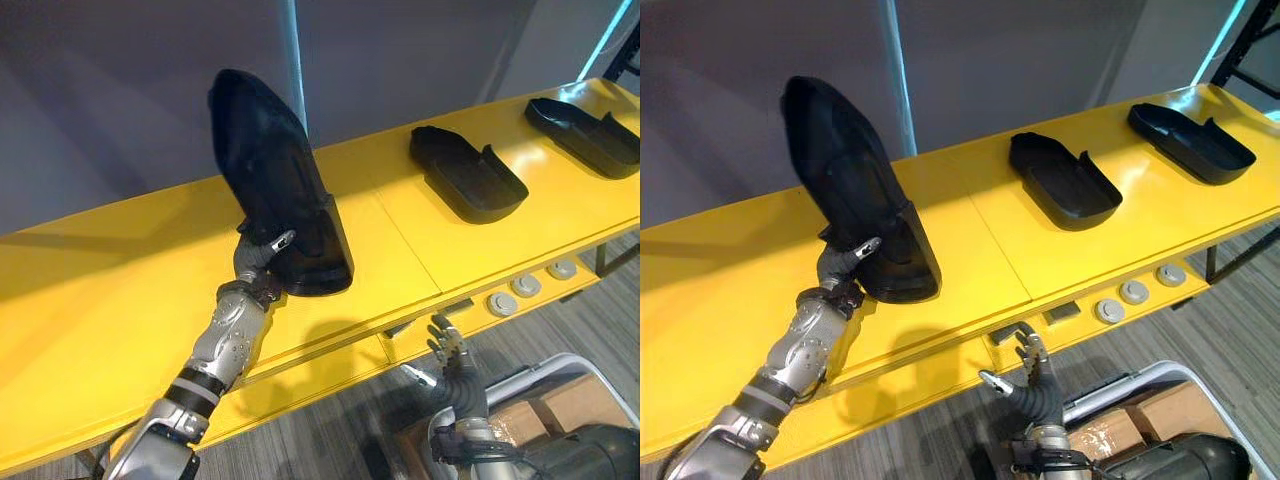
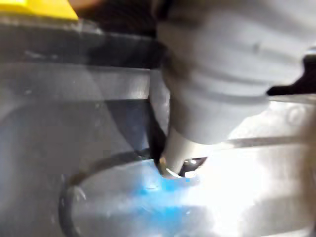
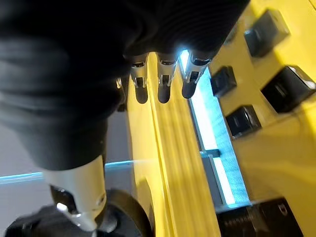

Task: Walk over and take plastic housings, then place them on the shelf

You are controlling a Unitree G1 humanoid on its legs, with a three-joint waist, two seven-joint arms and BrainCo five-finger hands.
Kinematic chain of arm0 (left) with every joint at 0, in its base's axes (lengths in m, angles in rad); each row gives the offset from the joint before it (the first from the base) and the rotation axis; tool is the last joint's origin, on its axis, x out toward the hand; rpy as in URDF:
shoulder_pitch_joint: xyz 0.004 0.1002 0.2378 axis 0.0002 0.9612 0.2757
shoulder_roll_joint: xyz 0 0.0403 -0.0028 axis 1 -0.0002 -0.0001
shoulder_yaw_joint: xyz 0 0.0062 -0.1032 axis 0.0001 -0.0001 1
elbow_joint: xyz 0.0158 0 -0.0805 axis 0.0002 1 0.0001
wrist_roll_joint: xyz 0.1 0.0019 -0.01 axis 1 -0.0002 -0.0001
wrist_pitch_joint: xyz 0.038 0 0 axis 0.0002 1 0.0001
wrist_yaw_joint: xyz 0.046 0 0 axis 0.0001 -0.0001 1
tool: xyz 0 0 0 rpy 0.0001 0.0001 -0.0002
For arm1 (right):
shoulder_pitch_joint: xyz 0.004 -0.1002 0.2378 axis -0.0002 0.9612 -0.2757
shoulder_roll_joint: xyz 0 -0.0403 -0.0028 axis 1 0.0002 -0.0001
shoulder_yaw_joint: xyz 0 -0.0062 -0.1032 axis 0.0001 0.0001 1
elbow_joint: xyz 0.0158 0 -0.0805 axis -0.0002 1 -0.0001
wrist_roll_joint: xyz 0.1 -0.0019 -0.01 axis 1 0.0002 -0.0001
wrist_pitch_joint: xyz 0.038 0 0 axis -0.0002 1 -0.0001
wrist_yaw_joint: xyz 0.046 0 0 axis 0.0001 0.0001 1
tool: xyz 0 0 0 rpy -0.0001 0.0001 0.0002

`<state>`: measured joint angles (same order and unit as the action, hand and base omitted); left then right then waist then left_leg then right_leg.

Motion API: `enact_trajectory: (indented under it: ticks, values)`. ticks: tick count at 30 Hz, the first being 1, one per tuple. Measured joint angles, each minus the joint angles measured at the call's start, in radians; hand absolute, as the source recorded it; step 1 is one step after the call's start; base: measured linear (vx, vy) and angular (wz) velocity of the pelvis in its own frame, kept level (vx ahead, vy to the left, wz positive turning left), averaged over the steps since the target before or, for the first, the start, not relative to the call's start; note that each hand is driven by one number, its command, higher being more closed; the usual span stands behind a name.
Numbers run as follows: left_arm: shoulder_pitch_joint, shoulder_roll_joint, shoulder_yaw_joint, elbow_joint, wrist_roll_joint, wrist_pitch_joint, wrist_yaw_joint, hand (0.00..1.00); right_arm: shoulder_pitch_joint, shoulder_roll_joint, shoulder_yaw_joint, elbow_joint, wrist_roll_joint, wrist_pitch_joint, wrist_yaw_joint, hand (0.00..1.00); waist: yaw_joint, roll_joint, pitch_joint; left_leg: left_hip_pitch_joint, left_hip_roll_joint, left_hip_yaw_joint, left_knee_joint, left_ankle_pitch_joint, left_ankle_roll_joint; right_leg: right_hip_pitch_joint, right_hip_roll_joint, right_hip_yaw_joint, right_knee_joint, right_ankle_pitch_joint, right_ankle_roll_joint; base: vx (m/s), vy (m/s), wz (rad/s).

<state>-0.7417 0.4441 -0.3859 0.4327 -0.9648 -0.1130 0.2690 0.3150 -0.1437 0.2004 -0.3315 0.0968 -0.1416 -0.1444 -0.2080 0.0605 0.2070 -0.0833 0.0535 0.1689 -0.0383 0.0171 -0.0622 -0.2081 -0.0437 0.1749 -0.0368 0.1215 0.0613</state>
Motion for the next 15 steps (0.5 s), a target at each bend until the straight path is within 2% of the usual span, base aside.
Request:
enact_trajectory:
  ticks: [4,5,10,11,15]
  values:
    - [-0.048,0.016,-0.034,0.099,-0.014,0.043,0.011,1.0,0.005,-0.021,0.018,0.0,-0.031,0.005,-0.001,0.0,-0.01,0.009,0.006,0.004,-0.01,-0.006,0.0,0.001,0.002,0.007,-0.011,-0.006,-0.001,0.001,0.001,0.02,0.094,0.07]
    - [-0.055,0.016,-0.033,0.108,-0.014,0.048,0.015,0.0,0.007,-0.022,0.019,0.0,-0.033,0.005,-0.001,0.0,-0.013,0.009,0.006,0.004,-0.011,-0.006,0.0,0.002,0.003,0.01,-0.013,-0.007,-0.004,0.002,0.003,0.02,0.054,0.03]
    - [-0.079,0.016,-0.031,0.147,0.001,0.054,0.023,0.0,0.009,-0.046,0.045,0.0,-0.035,0.011,-0.003,0.0,-0.021,0.01,0.007,0.005,-0.016,-0.009,-0.005,0.005,0.006,0.013,-0.018,-0.009,-0.01,0.005,0.007,0.02,0.041,0.02]
    - [-0.087,0.014,-0.024,0.154,0.029,0.07,0.036,0.0,0.01,-0.048,0.057,0.001,-0.055,0.011,-0.003,0.0,-0.022,0.011,0.007,0.006,-0.016,-0.011,-0.007,0.006,0.007,0.015,-0.019,-0.012,-0.011,0.005,0.007,0.02,0.036,0.04]
    - [-0.112,-0.018,0.009,0.197,0.131,0.087,0.062,0.0,0.009,-0.046,0.078,0.004,-0.077,0.011,-0.003,0.0,-0.022,0.011,0.007,0.009,-0.018,-0.016,-0.014,0.01,0.011,0.019,-0.021,-0.019,-0.016,0.006,0.007,0.06,0.071,0.05]
